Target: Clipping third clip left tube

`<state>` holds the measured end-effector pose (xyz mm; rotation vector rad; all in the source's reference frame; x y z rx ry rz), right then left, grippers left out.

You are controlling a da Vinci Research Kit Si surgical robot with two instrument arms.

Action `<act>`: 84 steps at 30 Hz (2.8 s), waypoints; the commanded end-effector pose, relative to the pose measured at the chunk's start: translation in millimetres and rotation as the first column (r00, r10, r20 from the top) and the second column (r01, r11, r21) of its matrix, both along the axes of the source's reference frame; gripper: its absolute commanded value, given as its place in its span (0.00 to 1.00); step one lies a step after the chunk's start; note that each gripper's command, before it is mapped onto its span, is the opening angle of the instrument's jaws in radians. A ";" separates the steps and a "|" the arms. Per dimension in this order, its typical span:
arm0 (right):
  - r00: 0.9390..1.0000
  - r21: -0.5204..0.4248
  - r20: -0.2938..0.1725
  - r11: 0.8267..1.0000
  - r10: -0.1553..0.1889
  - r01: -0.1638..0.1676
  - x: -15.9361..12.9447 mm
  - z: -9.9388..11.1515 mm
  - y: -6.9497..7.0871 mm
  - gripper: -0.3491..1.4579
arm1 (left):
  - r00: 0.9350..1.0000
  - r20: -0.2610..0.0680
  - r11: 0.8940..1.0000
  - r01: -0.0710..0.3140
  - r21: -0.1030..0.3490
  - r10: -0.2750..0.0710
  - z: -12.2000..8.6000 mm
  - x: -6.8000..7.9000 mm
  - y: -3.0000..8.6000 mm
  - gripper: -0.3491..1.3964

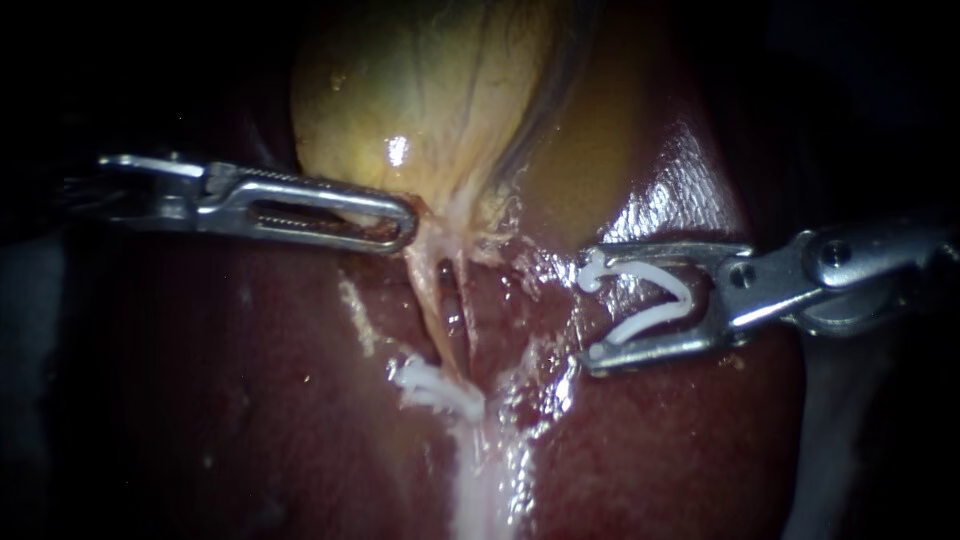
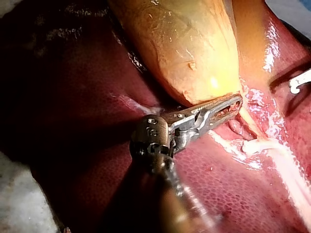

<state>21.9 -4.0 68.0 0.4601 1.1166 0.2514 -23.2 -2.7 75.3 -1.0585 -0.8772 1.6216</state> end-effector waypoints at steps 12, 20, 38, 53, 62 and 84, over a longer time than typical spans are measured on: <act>1.000 0.026 0.007 1.000 0.011 -0.012 0.2 0.0 -0.1 0.47 | 1.000 -0.003 1.000 -0.003 -0.013 0.003 -2.4 1.0 -0.9 0.00; 1.000 0.037 0.013 0.999 0.022 -0.022 1.5 -0.6 -0.4 0.47 | 1.000 -0.004 1.000 -0.001 -0.014 0.001 -1.8 1.1 -0.8 0.00; 1.000 0.041 0.005 0.999 0.012 -0.012 7.6 0.5 -1.9 0.47 | 1.000 -0.006 1.000 0.001 -0.015 -0.001 -1.4 1.0 -0.7 0.00; 1.000 0.067 0.004 0.998 0.012 -0.012 11.3 3.5 -3.4 0.47 | 1.000 -0.007 1.000 0.004 -0.015 -0.004 -1.8 0.9 -1.0 0.00; 1.000 0.082 0.017 0.997 0.014 -0.015 12.1 5.2 -3.7 0.47 | 1.000 -0.009 1.000 0.006 -0.014 -0.006 -2.2 0.7 -1.1 0.00; 1.000 0.220 -0.009 0.975 0.027 -0.024 15.1 7.8 -3.1 0.46 | 1.000 -0.011 1.000 0.010 -0.015 -0.010 -2.4 0.2 -1.3 0.00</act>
